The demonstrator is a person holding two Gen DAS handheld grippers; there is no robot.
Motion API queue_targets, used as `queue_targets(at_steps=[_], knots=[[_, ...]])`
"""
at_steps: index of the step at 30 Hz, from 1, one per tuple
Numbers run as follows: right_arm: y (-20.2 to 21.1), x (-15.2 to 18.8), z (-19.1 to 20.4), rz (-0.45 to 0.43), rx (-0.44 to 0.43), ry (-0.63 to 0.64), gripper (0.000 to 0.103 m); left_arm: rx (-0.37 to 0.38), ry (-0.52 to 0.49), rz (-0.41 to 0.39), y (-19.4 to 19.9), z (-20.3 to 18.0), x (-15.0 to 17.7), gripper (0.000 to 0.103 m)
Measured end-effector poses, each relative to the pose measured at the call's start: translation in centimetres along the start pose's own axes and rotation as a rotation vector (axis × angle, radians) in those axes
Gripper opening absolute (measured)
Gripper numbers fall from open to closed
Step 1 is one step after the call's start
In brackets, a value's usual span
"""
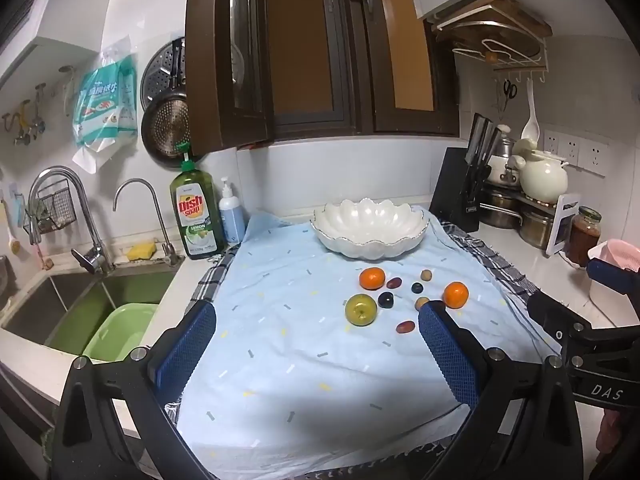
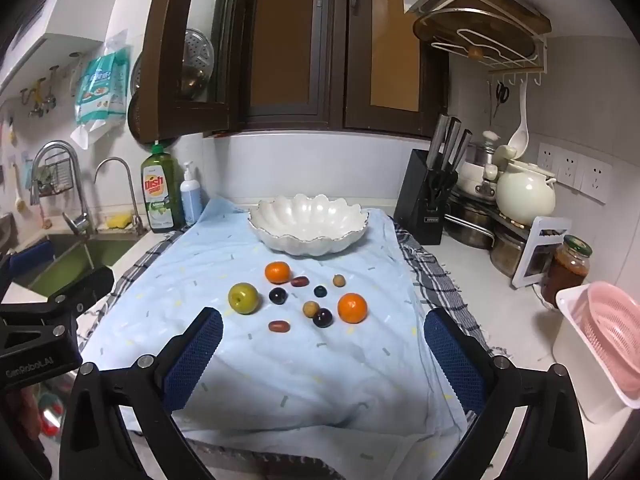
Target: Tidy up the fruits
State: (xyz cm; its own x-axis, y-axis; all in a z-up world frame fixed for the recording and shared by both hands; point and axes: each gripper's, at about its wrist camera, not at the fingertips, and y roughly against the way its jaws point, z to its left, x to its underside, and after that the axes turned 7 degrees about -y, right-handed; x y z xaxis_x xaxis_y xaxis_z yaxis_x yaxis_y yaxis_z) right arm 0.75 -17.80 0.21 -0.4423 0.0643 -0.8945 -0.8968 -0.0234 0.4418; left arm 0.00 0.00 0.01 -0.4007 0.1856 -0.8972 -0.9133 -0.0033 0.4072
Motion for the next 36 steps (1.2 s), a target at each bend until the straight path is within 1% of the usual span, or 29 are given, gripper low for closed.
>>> queue_targets(at_steps=[4, 7, 9, 14, 36], knots=[[0.1, 0.1, -0.2, -0.005, 0.004, 0.0, 0.102, -0.005, 0.0, 0.006, -0.3, 0.2, -0.1, 0.103], [0.6, 0.2, -0.4, -0.005, 0.009, -0.008, 0.102, -0.008, -0.013, -0.016, 0.0, 0.3, -0.3, 0.103], [0.9, 0.1, -0.4, -0.003, 0.008, -0.01, 0.102, -0.011, -0.022, -0.033, 1.3, -0.4, -0.2, 0.103], [1.5, 0.1, -0.4, -0.009, 0.01, -0.011, 0.102, -0.004, -0.013, -0.022, 1.4, -0.2, -0.2, 0.103], [0.9, 0.0, -0.5, -0.011, 0.008, -0.024, 0.102, 0.001, -0.008, -0.019, 1.1, 0.1, 0.1, 0.103]])
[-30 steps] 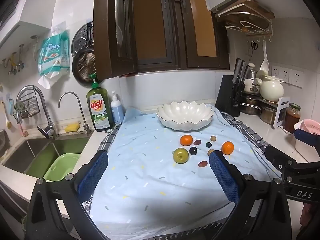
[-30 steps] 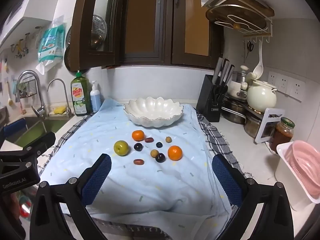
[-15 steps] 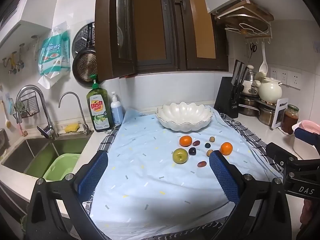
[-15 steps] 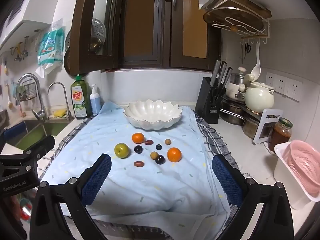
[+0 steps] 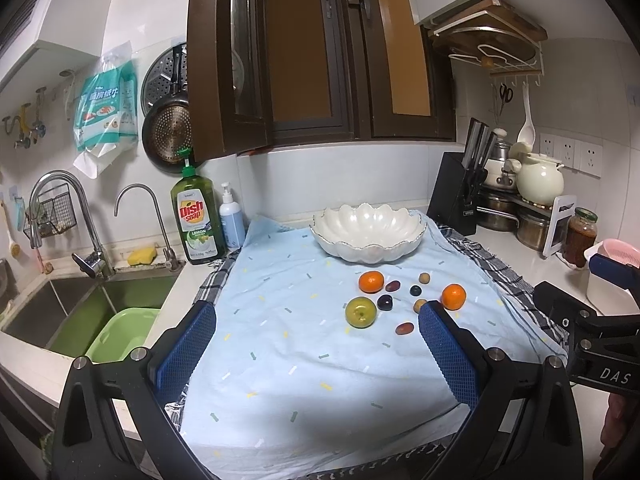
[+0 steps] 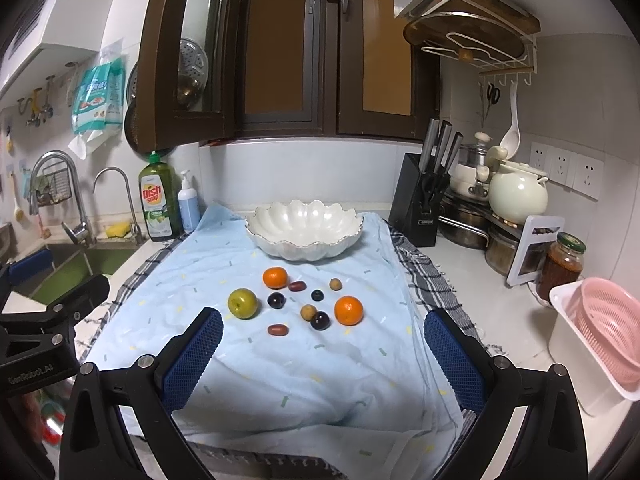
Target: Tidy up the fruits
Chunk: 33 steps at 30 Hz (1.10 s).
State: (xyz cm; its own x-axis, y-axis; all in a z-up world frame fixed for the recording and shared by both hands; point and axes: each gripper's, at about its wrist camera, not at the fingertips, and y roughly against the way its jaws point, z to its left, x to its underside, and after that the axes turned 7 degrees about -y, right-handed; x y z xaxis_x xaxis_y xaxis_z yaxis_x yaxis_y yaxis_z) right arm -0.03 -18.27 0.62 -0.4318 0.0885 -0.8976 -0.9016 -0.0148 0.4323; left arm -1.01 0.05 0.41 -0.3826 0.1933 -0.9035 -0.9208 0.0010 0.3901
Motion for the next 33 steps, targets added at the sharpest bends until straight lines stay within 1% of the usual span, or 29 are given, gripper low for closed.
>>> queue_targets(at_steps=[7, 19, 33], knots=[[-0.2, -0.09, -0.15, -0.004, -0.002, -0.001, 0.102, 0.022, 0.021, 0.014, -0.41, 0.51, -0.42, 0.103], [-0.15, -0.25, -0.03, -0.006, -0.002, 0.001, 0.102, 0.004, 0.02, -0.004, -0.41, 0.33, -0.23, 0.103], [-0.27, -0.2, 0.05, -0.008, -0.003, 0.003, 0.102, -0.001, 0.021, -0.003, -0.48, 0.25, -0.16, 0.103]])
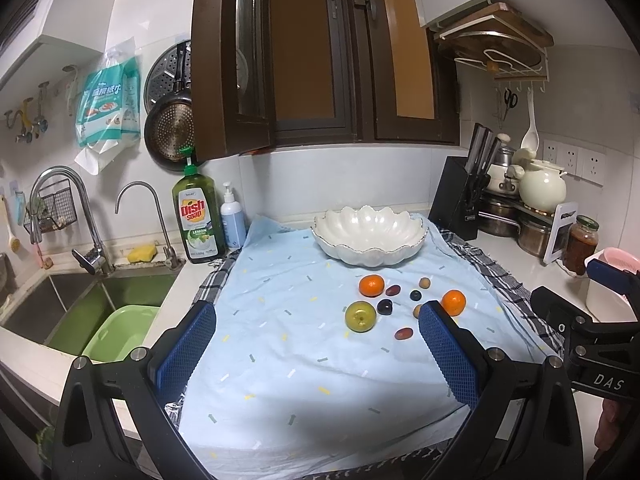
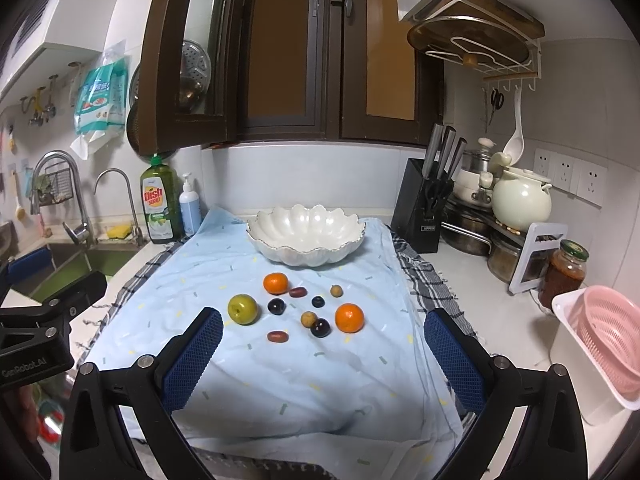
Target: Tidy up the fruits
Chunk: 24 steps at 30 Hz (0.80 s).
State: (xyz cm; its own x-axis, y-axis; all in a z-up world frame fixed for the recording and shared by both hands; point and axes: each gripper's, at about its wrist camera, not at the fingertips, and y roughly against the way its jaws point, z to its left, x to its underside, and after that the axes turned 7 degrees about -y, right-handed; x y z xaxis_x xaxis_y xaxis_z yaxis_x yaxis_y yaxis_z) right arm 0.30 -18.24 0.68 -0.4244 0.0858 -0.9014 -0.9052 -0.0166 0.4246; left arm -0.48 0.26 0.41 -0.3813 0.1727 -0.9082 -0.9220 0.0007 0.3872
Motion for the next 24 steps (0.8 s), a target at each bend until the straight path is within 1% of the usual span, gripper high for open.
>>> queue_targets(at_steps=[20, 24], knots=[[-0.13, -0.02, 0.22, 0.001, -0.001, 0.001, 0.102, 0.001, 0.0, 0.006, -0.17, 0.08, 0.0, 0.103], [-0.24, -0.05, 0.32, 0.007, -0.004, 0.004, 0.102, 0.012, 0.0, 0.016, -0.76, 0.26, -0.11, 0.103]])
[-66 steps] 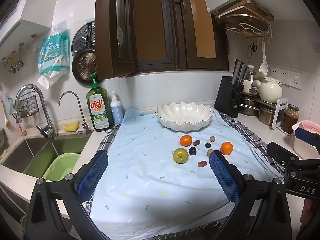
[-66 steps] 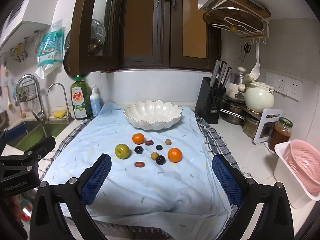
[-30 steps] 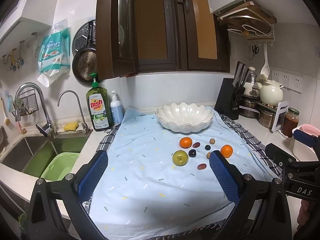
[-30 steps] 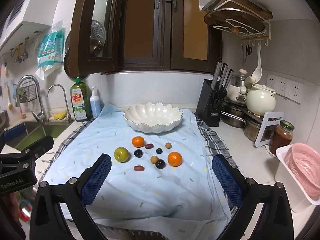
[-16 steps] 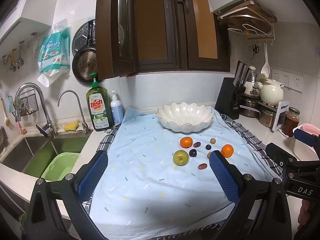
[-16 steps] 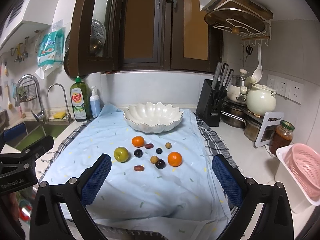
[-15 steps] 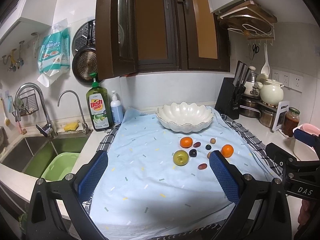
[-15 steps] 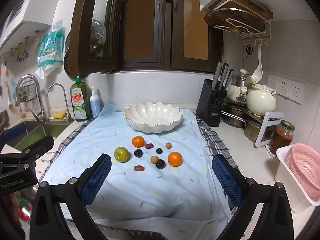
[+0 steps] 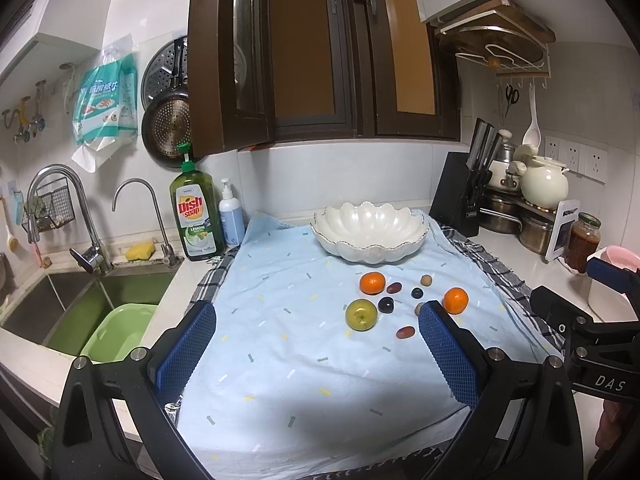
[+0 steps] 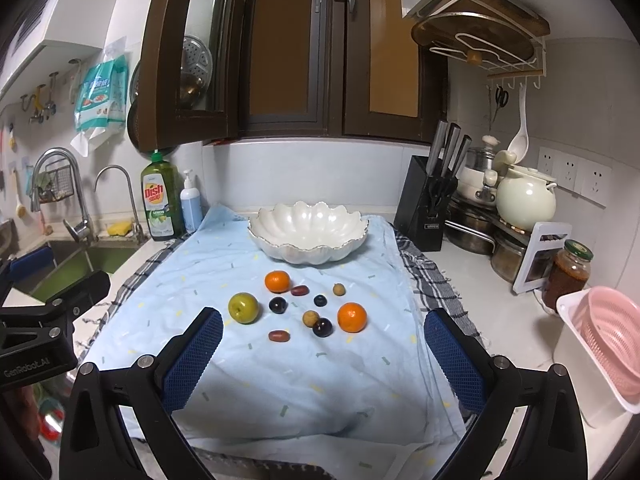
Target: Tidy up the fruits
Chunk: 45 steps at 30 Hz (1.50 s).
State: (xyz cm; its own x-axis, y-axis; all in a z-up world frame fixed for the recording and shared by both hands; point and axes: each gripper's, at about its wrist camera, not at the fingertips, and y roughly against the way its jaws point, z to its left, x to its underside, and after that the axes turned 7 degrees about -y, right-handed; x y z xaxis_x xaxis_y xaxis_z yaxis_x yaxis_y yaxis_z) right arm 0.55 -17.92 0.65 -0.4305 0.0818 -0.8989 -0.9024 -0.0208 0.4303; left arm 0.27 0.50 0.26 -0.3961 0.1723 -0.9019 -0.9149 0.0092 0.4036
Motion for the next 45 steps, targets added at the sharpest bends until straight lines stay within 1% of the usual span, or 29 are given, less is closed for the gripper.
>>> queue_targets(at_steps=[9, 15, 21, 23, 28, 36, 45], knots=[[-2.0, 0.4, 0.2, 0.024, -0.001, 0.01, 0.102, 0.036, -0.012, 0.036, -2.0, -0.4, 0.3, 0.103], [-3.6, 0.5, 0.3, 0.045, 0.003, 0.01, 0.102, 0.045, -0.033, 0.047, -3.6, -0.5, 0.3, 0.103], [-5.8, 0.4, 0.4, 0.073, 0.002, 0.003, 0.101, 0.068, -0.068, 0.064, -6.1, -0.7, 0.0, 0.098], [-6.7, 0.3, 0.6, 0.085, 0.002, 0.003, 0.097, 0.076, -0.079, 0.074, -7.1, -0.7, -0.2, 0.097], [-9.4, 0.2, 0.8, 0.13, 0.006, -0.008, 0.093, 0.093, -0.107, 0.101, -9.9, -0.8, -0.4, 0.093], [-14.0, 0.6, 0.9, 0.217, 0.013, -0.031, 0.083, 0.138, -0.151, 0.165, -14.8, -1.2, -0.1, 0.091], [-18.2, 1.8, 0.8, 0.329, 0.03, -0.074, 0.07, 0.232, -0.202, 0.221, -19.2, -2.2, 0.6, 0.088]])
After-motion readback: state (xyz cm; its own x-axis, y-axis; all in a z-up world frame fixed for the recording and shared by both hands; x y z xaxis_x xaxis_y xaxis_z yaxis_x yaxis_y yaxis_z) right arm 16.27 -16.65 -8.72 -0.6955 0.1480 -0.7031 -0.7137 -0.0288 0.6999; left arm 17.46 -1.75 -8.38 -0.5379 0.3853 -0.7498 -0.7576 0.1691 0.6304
